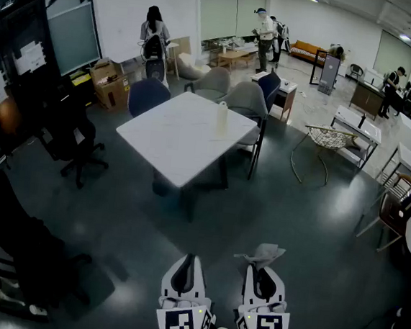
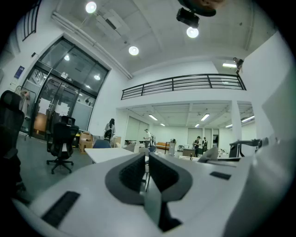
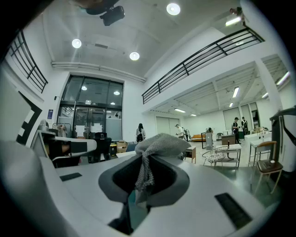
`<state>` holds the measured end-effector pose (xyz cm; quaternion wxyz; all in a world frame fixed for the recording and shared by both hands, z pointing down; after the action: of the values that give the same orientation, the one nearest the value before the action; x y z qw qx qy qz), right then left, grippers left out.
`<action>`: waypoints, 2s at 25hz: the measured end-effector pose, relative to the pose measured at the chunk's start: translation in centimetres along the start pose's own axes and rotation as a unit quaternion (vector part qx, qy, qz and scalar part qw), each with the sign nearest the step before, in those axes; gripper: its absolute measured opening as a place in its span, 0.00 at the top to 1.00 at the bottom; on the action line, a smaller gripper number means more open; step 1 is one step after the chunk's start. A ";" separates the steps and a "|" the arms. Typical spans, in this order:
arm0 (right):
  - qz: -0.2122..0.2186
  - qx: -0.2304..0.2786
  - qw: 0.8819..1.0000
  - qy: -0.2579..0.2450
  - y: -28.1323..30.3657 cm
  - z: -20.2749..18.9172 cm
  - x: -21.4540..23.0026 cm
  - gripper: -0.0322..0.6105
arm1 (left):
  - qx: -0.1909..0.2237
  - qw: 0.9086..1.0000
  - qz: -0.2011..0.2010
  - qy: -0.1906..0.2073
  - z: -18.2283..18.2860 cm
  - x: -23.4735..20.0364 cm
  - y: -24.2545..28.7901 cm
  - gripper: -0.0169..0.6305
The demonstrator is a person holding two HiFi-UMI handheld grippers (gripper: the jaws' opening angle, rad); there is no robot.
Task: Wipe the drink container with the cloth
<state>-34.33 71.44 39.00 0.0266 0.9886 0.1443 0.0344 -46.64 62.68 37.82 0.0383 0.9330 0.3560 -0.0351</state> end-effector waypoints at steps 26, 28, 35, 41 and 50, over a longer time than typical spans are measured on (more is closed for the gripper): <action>-0.014 -0.017 0.999 0.026 4.9 -1.4 -0.8 0.88 | -0.013 0.999 -0.016 0.024 -0.6 -2.5 4.1 0.92; -0.013 -0.021 0.999 0.025 5.5 -1.6 -1.3 0.88 | -0.016 0.999 -0.019 0.026 -0.8 -3.2 4.5 0.92; -0.014 -0.037 0.999 0.022 7.1 -2.6 -2.0 0.88 | -0.026 0.999 -0.020 0.025 -1.5 -4.6 6.1 0.92; -0.009 -0.043 0.999 0.021 9.9 -2.6 -0.4 0.88 | -0.035 0.999 -0.018 0.024 -2.0 -4.3 9.3 0.92; 0.019 -0.040 0.999 0.020 17.3 -1.3 4.6 0.88 | -0.031 0.999 0.004 0.030 -1.4 -2.6 17.1 0.92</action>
<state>-25.08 56.25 41.62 0.0621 0.9885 0.1245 0.0601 -37.15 48.36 40.23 0.0561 0.9334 0.3545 0.0044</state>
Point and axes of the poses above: the fingertips, and each gripper's own axes: y forward along the fingers, x to its right, z out of its top, the point moved 1 cm from there along -y, backward along the fingers
